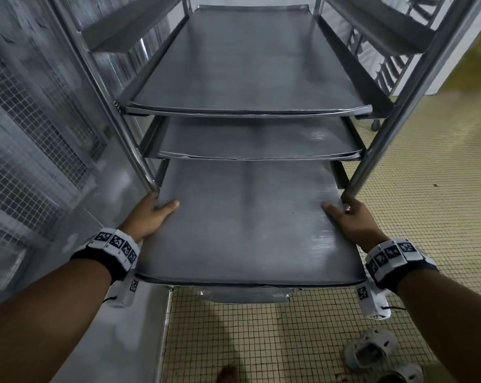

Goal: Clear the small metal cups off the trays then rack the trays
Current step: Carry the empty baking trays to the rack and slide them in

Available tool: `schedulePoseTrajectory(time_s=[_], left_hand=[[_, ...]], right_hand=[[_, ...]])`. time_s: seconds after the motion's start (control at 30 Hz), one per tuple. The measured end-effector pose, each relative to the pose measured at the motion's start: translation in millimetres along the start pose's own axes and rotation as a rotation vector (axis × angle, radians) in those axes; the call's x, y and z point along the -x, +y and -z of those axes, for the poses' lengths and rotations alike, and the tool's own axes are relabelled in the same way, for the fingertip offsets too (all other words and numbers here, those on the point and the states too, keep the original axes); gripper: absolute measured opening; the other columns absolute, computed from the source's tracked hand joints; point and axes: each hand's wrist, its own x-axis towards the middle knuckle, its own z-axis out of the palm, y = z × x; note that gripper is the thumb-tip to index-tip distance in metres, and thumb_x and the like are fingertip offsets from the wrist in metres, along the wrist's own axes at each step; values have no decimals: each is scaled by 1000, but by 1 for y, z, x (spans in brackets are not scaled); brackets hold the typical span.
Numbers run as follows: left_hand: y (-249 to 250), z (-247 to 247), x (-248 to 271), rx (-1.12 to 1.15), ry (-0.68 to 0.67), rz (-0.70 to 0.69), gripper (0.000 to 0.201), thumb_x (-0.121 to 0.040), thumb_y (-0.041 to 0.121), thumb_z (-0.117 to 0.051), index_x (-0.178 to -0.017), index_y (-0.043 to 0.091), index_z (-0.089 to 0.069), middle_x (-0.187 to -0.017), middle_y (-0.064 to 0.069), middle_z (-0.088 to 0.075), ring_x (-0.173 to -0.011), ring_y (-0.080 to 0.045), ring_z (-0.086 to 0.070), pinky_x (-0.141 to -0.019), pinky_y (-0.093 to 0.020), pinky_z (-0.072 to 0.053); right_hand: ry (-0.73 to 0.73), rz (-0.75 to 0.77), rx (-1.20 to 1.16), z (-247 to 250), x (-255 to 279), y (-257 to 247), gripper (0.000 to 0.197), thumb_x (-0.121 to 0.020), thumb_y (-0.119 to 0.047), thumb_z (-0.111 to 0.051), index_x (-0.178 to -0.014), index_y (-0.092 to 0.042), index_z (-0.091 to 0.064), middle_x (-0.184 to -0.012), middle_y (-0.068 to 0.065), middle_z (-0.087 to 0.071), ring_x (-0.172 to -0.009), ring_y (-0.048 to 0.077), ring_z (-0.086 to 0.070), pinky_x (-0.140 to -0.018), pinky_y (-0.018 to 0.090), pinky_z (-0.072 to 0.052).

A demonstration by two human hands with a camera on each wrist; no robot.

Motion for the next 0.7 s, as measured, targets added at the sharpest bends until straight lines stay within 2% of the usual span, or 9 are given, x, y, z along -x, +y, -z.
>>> schedulePoseTrajectory(time_s=[0.03, 0.1, 0.17, 0.27, 0.33, 0.4, 0.5, 0.57, 0.7], left_hand=[[1, 0, 5, 19, -20, -6, 29, -90, 40, -74, -113, 24, -68, -109, 4, -76, -101, -16, -73, -97, -51, -55], [1, 4, 13, 26, -68, -11, 34, -90, 36, -74, -119, 20, -67, -111, 0, -76, -101, -19, -73, -96, -53, -56], [-1, 9, 19, -17, -95, -4, 54, -82, 50, -78, -125, 20, -64, -113, 0, -75, -100, -19, -73, -93, -52, -57], [0, 17, 32, -98, -96, 24, 86, -64, 72, -77, -135, 32, -52, -123, 4, -70, -107, -18, -70, -96, -48, -56], [5, 17, 43, -250, -86, -20, 87, -69, 71, -73, -143, 38, -42, -138, -1, -59, -123, -22, -60, -105, -47, -49], [15, 15, 56, -498, -64, -76, 83, -83, 60, -70, -152, 33, -34, -151, -10, -39, -138, -32, -43, -114, -47, -39], [34, 1, 79, -757, -96, -173, 75, -88, 56, -66, -152, 28, -38, -156, -7, -31, -145, -32, -27, -116, -49, -31], [47, -13, 95, -827, -189, -203, 76, -90, 60, -63, -153, 27, -38, -159, -3, -31, -147, -26, -24, -117, -47, -29], [72, -53, 124, -814, -289, -283, 70, -91, 55, -64, -152, 25, -42, -159, -1, -34, -147, -22, -22, -119, -40, -26]], right_hand=[[-14, -1, 2, 2, 3, 3, 45, -79, -66, -69, -98, -25, -66, -92, -7, -74, -89, 20, -72, -86, 42, -57], [-36, -12, 31, 6, 8, 6, 56, -76, -74, -67, -107, -28, -64, -101, -2, -75, -91, 22, -72, -89, 45, -57], [-46, -18, 88, 9, 15, 3, 52, -80, -69, -66, -113, -30, -61, -107, 4, -74, -93, 25, -71, -89, 43, -56], [-61, 1, 183, 16, 29, -4, 60, -86, -61, -64, -129, -20, -55, -107, 8, -72, -91, 26, -67, -80, 32, -50], [-55, 30, 272, 21, 38, -8, 67, -89, -59, -62, -139, -17, -46, -107, 10, -71, -94, 29, -67, -77, 32, -48], [-42, 95, 400, 25, 49, -14, 65, -92, -54, -59, -144, -20, -40, -120, 13, -64, -103, 34, -64, -84, 39, -51], [-64, 216, 608, 22, 69, -30, 51, -95, -51, -52, -139, -24, -49, -141, 13, -47, -121, 37, -51, -98, 48, -46], [-123, 307, 708, 14, 84, -41, 45, -96, -52, -47, -130, -25, -56, -141, 11, -48, -124, 35, -47, -101, 48, -42], [-266, 435, 773, -11, 112, -58, 51, -95, -60, -43, -128, -24, -54, -140, 7, -49, -127, 31, -45, -102, 48, -39]])
